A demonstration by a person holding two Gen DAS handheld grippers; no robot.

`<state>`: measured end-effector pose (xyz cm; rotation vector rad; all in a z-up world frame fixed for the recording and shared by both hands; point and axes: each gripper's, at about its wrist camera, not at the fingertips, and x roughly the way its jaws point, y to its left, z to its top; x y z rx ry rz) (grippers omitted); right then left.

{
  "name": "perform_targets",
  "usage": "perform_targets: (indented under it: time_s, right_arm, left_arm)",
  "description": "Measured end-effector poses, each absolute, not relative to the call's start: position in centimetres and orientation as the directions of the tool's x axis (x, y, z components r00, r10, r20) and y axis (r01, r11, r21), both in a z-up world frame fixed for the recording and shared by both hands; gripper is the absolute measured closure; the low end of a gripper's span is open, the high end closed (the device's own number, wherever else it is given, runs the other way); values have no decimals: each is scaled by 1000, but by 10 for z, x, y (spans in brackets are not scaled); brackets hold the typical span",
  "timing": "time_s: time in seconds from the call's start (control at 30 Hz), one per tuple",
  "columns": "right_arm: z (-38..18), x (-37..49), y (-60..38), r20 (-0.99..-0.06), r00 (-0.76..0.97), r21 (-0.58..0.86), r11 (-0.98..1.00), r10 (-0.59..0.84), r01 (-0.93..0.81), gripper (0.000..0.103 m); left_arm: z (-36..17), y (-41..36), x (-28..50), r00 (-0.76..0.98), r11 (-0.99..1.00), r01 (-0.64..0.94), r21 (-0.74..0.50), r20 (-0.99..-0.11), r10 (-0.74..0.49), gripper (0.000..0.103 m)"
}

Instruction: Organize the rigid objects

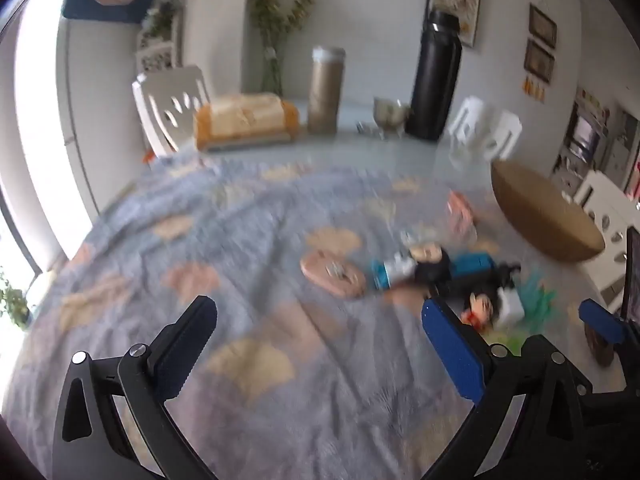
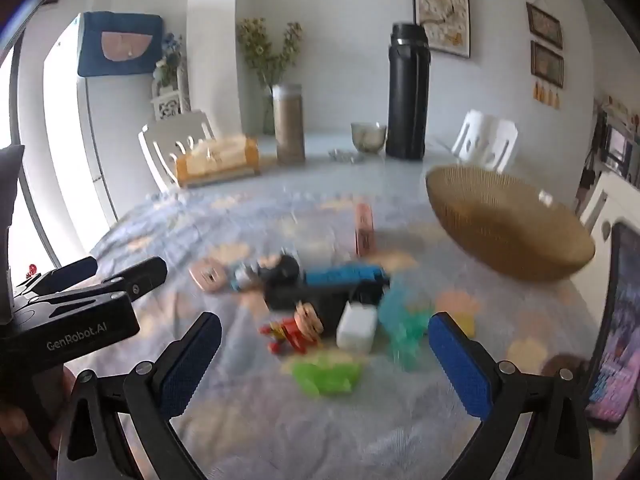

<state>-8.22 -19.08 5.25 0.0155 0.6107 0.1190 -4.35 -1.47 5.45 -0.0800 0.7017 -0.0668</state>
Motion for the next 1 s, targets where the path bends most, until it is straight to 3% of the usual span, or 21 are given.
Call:
perform_targets:
  time_s: [0.2,0.67,1.0]
  right_arm:
    - [43,-77,-205,-590,801,109,993,104,-48,0]
    - [43,-78,-188,-590,807,-29,1000,-15,-2,0]
    - [41,-78,-187,-594,804,-27,1000,-20,4,0]
  left_arm:
    - [45,-20,-39,739,996,61,-65,-668,-89,1]
    - [32,-12,-31,707,994,46,-94,-701,-99,1]
    - [31,-21,-34,711,996,69,-48,-698,-83,1]
